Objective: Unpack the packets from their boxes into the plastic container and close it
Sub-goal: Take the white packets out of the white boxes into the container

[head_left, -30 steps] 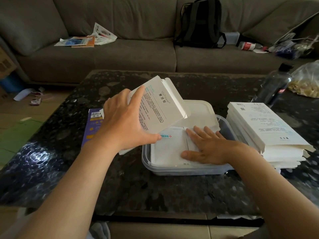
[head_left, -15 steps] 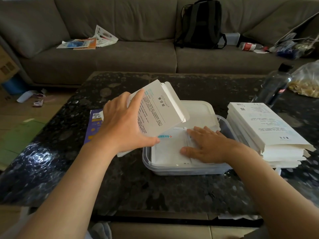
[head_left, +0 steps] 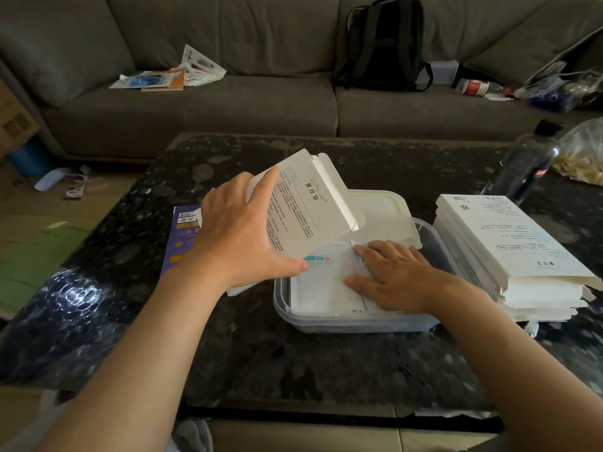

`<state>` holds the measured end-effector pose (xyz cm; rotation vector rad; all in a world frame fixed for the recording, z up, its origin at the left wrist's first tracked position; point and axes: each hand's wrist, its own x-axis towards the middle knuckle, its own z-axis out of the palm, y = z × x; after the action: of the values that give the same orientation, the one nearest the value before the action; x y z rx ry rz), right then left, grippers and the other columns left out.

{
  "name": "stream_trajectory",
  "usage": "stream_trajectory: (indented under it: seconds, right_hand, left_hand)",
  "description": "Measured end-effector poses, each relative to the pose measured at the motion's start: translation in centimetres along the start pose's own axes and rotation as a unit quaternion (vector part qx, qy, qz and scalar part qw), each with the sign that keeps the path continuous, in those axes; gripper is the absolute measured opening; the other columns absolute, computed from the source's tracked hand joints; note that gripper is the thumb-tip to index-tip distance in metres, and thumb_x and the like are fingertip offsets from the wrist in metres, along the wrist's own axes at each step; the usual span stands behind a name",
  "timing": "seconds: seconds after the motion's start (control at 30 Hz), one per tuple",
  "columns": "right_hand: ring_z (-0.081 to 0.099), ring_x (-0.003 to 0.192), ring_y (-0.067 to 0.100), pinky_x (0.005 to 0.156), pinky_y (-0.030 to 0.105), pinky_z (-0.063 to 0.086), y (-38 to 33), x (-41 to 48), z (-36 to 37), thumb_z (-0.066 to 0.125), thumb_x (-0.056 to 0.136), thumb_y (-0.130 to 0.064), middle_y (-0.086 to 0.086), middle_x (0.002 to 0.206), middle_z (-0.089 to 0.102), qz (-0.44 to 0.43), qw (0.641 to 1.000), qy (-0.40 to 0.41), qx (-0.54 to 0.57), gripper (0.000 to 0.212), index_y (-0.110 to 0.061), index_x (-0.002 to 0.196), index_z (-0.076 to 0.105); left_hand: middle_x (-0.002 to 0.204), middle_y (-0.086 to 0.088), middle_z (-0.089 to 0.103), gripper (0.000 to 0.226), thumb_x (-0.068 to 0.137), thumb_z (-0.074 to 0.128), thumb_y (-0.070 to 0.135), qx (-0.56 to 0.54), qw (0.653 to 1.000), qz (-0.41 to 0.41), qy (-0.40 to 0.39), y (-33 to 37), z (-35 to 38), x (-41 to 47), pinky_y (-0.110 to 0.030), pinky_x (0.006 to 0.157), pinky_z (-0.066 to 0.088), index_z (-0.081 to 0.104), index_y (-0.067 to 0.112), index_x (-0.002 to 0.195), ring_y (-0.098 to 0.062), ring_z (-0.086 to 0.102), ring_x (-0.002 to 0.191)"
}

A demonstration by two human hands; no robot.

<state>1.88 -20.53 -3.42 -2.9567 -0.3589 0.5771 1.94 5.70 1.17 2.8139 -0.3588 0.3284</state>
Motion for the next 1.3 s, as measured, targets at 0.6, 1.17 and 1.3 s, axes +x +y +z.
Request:
stream_trajectory:
  seconds: [0.6,1.17,1.3]
  right_hand:
    - [0.076,0.067,0.015,0.053,0.03,0.06,-2.3,-3.1,-5.2,0.072,0.092,-0.017,0.0,0.086,0.073,-0.01,0.89,0.212,0.403,0.015,-0.01,0.091,0.058]
    - [0.075,0.066,0.009,0.052,0.024,0.059,-1.4,-1.0,-4.8,0.072,0.093,-0.015,-0.007,0.092,0.07,0.005,0.905,0.183,0.385,0.013,-0.014,0.094,0.059]
    - [0.076,0.078,0.015,0.059,0.031,0.063,-1.4,-0.8,-4.6,0.076,0.09,-0.018,-0.007,0.095,0.07,-0.01,0.908,0.182,0.378,0.021,-0.014,0.098,0.057]
  left_hand:
    - [0.139,0.009,0.031,0.126,0.046,0.064,0.081,0.006,0.991,0.134,-0.022,2.7,-0.2,0.0,-0.052,0.116,0.025,0.015,0.031,0.152,-0.018,0.031,0.132]
    - [0.143,0.001,0.03,0.123,0.049,0.066,0.079,0.033,0.988,0.149,-0.013,3.1,0.6,-0.1,-0.052,0.121,0.01,0.021,0.029,0.153,-0.024,0.028,0.136]
    - [0.144,0.0,0.031,0.123,0.049,0.066,0.077,0.024,0.988,0.155,0.003,3.2,0.3,-0.2,-0.053,0.121,0.011,0.022,0.028,0.152,-0.026,0.029,0.136]
